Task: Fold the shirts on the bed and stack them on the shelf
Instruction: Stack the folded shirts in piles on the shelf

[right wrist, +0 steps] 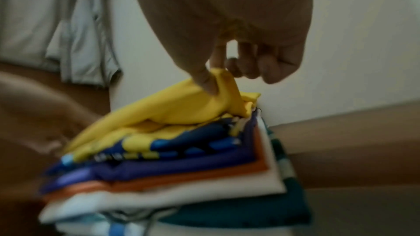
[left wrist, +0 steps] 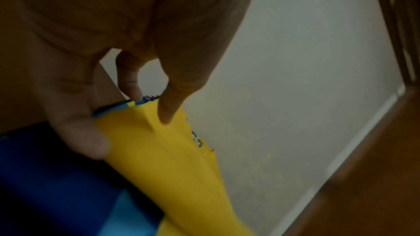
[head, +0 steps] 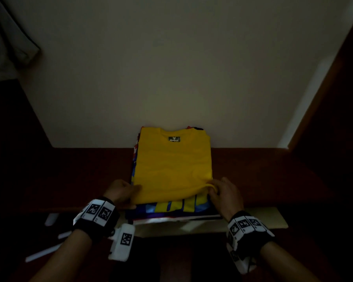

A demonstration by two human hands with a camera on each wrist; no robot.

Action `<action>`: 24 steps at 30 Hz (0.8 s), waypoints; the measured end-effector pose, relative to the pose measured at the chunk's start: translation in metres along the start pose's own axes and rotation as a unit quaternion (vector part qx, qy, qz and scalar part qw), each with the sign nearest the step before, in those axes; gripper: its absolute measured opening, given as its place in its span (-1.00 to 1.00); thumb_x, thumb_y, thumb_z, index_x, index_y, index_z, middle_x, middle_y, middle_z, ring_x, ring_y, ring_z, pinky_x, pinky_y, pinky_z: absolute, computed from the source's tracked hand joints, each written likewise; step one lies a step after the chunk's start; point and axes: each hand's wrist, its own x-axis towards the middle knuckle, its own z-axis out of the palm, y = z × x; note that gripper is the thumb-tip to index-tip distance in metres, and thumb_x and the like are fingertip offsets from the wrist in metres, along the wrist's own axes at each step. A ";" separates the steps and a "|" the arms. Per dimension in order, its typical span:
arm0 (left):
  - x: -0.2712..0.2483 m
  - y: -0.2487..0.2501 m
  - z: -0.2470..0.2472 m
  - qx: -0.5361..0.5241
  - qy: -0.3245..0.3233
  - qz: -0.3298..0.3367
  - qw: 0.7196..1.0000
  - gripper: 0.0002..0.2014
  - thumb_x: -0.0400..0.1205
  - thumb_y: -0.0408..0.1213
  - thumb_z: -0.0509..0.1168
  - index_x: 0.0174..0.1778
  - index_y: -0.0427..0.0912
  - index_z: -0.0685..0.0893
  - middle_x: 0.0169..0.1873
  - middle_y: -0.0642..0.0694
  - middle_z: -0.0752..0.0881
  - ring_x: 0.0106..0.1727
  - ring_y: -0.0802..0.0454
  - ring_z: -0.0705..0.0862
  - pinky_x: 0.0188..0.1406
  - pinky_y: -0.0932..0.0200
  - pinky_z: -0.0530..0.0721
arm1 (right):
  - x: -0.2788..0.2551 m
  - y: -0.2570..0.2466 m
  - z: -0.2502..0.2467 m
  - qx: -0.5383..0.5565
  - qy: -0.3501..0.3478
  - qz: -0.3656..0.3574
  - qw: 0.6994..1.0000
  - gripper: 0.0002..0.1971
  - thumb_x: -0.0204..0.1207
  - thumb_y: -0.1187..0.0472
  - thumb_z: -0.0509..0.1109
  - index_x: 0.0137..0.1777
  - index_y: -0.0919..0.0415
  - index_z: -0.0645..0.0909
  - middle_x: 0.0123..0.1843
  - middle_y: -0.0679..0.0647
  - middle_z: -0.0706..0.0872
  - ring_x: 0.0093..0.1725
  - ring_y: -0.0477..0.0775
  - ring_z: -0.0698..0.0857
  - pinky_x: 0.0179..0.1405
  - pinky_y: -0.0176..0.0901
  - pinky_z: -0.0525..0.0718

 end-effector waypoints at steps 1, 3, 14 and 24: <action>0.002 -0.001 0.000 -0.003 0.002 0.002 1.000 -0.79 0.61 -0.36 0.42 -0.14 -0.24 0.47 -0.05 -0.27 0.56 -0.18 -0.22 0.64 -0.56 0.02 0.74 | -0.001 -0.001 0.001 0.017 0.014 0.006 1.000 -0.78 0.64 0.10 0.31 0.23 0.00 0.68 -0.03 0.00 0.49 -0.09 0.00 0.50 -0.19 -0.13 0.42; 0.009 -0.005 0.000 -0.029 0.008 0.005 1.000 -0.73 0.56 -0.49 0.44 -0.02 -0.23 0.44 -0.09 -0.24 0.57 -0.27 -0.17 0.64 -0.50 0.02 0.72 | -0.002 -0.005 0.000 0.044 0.021 0.041 0.998 -0.79 0.67 0.05 0.27 0.22 0.01 0.65 0.02 0.04 0.51 -0.06 0.05 0.55 -0.14 -0.07 0.52; 0.017 0.000 -0.003 -0.088 -0.032 -0.041 0.995 -0.83 0.53 -0.38 0.49 -0.15 -0.37 0.63 -0.29 -0.30 0.65 -0.35 -0.16 0.58 -0.61 0.23 0.54 | 0.009 -0.021 -0.008 0.388 -0.087 0.258 0.881 -0.81 0.73 0.10 0.15 0.08 0.19 0.50 0.06 0.32 0.68 -0.25 0.23 0.74 -0.32 0.03 0.77; 0.011 -0.001 -0.001 -0.091 -0.021 -0.032 0.995 -0.79 0.52 -0.29 0.52 -0.15 -0.30 0.62 -0.16 -0.27 0.70 -0.19 -0.17 0.67 -0.55 0.12 0.64 | 0.016 -0.005 -0.021 0.453 -0.040 0.341 0.823 -0.80 0.54 0.39 0.39 0.11 0.19 0.54 0.20 0.25 0.62 0.09 0.23 0.64 -0.14 0.07 0.71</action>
